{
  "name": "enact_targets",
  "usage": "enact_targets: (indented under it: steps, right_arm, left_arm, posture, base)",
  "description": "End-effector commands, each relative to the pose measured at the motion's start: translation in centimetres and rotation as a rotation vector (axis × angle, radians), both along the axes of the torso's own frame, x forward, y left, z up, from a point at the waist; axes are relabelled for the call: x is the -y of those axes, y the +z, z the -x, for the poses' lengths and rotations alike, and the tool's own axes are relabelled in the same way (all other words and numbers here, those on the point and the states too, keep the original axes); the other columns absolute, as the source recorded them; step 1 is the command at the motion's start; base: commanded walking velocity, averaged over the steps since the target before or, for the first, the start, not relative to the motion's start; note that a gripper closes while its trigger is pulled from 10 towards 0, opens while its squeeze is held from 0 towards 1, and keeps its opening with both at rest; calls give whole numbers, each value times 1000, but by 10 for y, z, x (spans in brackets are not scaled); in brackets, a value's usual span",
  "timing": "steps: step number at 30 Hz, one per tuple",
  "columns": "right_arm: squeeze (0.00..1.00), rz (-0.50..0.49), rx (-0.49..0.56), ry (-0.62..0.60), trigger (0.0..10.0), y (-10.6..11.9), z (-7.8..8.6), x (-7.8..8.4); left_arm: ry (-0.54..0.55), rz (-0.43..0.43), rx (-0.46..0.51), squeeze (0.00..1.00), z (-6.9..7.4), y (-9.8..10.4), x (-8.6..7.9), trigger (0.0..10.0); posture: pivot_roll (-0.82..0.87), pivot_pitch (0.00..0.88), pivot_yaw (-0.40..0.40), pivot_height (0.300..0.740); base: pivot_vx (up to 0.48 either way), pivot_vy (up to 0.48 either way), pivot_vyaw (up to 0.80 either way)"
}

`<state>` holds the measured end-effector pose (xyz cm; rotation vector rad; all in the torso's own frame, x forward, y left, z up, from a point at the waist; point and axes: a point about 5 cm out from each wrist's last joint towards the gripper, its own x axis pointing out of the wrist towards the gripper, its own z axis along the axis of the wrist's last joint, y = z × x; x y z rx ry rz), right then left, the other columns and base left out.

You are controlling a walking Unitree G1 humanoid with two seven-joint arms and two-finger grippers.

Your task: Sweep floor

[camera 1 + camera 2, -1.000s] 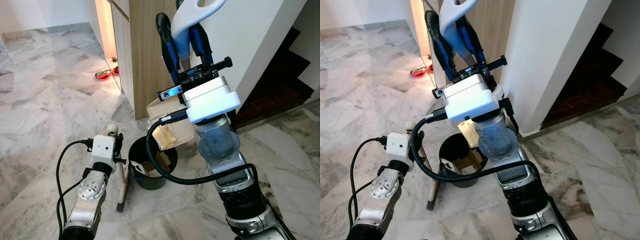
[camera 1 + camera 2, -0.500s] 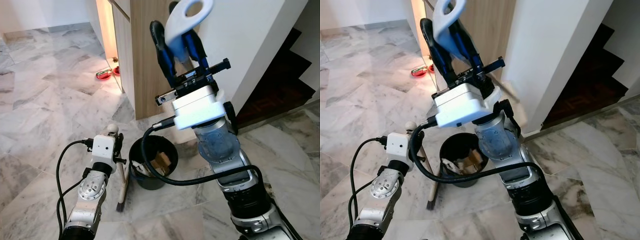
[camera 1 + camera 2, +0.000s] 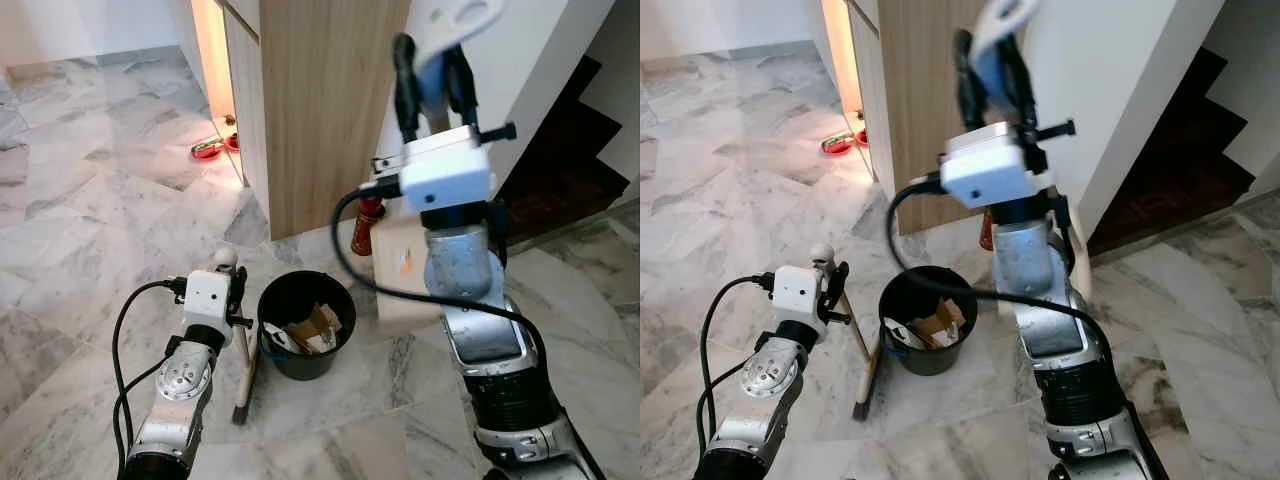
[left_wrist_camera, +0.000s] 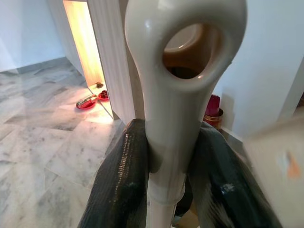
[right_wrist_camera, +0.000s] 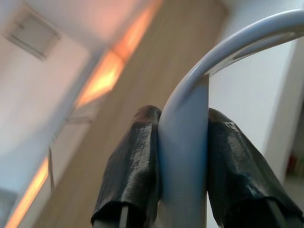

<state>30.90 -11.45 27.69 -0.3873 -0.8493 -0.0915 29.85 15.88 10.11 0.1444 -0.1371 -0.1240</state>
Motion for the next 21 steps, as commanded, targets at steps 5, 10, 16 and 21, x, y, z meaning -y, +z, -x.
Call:
enact_targets:
  steps: [5,10,16,21]
  right_arm:
    - [0,-71,-101,-122,10000,-22,-6,31]
    - [0,-66,-190,-136,10000,-47,-6,43]
    - [0,-221,-357,-116,10000,-85,-10,57]
    - [0,-300,-421,-90,10000,-104,-10,62]
  left_arm:
    - [-22,-17,60,0,0,11,2,10000]
    - [-28,-18,56,0,1,9,3,10000]
    - [-25,-20,53,0,3,8,1,10000]
    - [-24,-19,49,0,3,8,-1,10000]
  posture:
    - [171,80,-73,740]
    - [169,72,-73,740]
    - [173,73,-75,740]
    - [170,82,-76,740]
  base:
    - [0,0,0]
    - [0,0,0]
    - [0,0,0]
    - [0,0,0]
